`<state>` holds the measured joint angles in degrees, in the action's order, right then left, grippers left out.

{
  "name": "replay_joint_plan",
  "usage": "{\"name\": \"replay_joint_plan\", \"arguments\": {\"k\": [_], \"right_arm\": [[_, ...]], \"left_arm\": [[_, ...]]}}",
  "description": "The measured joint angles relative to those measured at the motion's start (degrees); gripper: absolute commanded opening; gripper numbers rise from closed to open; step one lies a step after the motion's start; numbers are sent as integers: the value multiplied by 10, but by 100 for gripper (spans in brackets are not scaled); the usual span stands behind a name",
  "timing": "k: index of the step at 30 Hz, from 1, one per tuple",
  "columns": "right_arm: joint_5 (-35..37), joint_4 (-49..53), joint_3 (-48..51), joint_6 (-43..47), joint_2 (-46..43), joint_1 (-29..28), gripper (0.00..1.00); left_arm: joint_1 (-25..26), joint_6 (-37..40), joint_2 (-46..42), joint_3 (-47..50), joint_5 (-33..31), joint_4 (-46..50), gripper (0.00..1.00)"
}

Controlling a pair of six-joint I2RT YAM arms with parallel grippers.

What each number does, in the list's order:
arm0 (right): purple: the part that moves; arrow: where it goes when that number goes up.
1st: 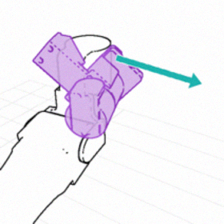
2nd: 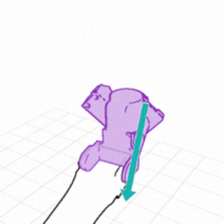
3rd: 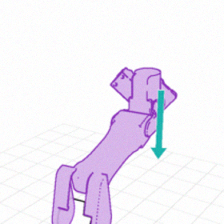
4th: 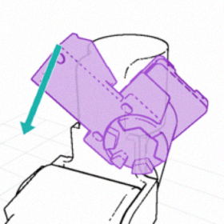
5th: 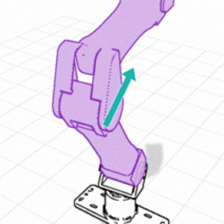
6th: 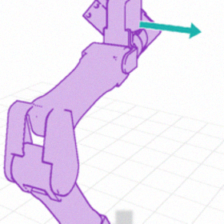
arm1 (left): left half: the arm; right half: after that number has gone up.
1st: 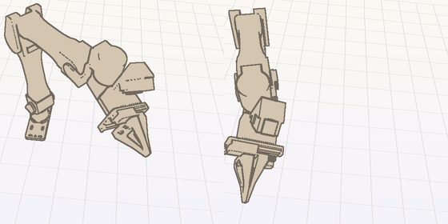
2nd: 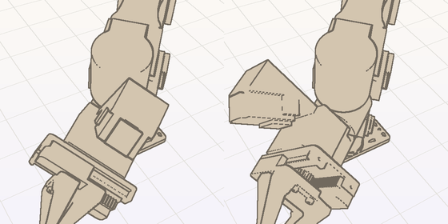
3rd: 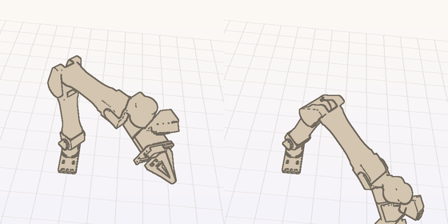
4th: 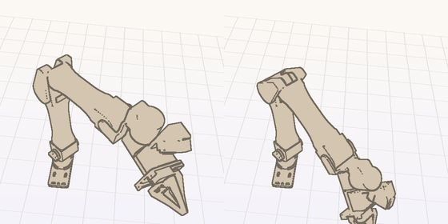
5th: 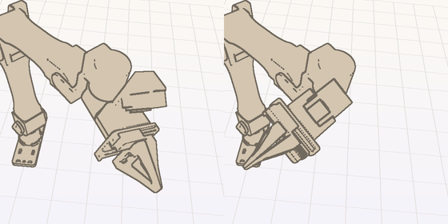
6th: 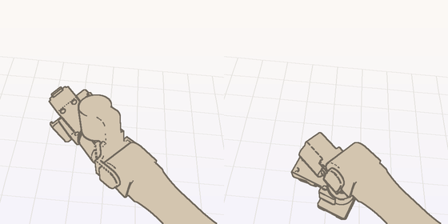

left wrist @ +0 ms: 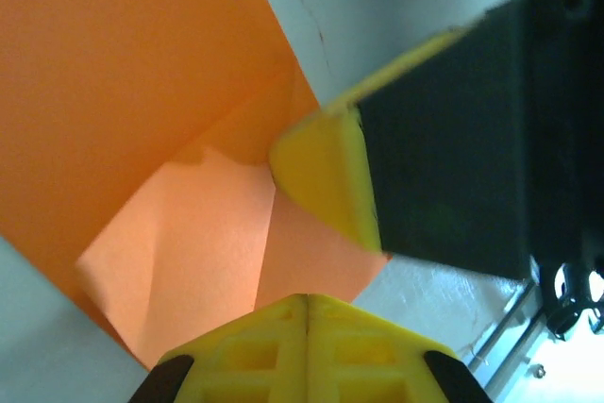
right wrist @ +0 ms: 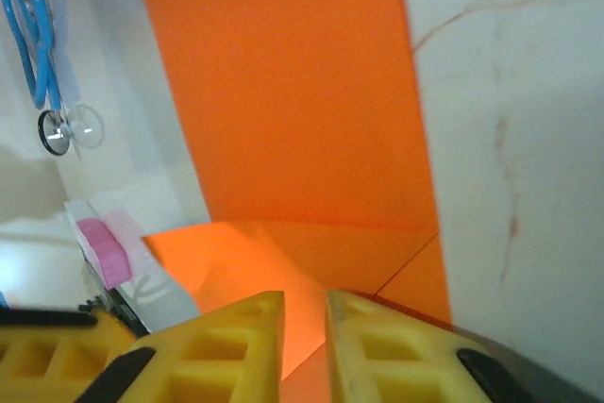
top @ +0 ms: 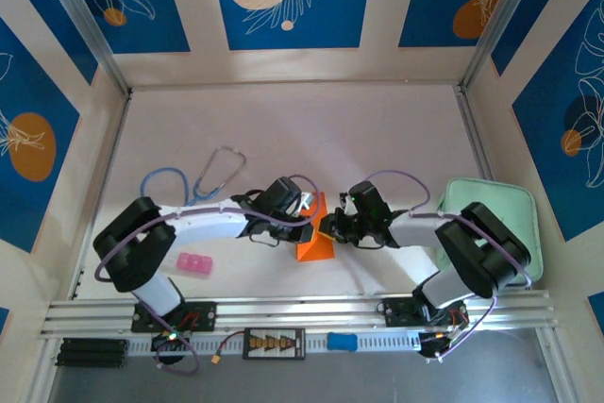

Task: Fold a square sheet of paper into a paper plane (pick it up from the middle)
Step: Fold the triangle a second time at the center of the table.

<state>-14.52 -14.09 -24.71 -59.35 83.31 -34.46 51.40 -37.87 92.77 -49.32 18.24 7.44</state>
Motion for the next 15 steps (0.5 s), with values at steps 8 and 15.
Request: {"name": "replay_joint_plan", "arguments": {"k": [8,15], "right_arm": [[43,110,0,-12,-106,-32,37],[78,173,1,-48,-150,-61,39]], "left_arm": [[-2,25,30,-6,-27,27,0],[-2,29,35,14,-38,25,0]]}}
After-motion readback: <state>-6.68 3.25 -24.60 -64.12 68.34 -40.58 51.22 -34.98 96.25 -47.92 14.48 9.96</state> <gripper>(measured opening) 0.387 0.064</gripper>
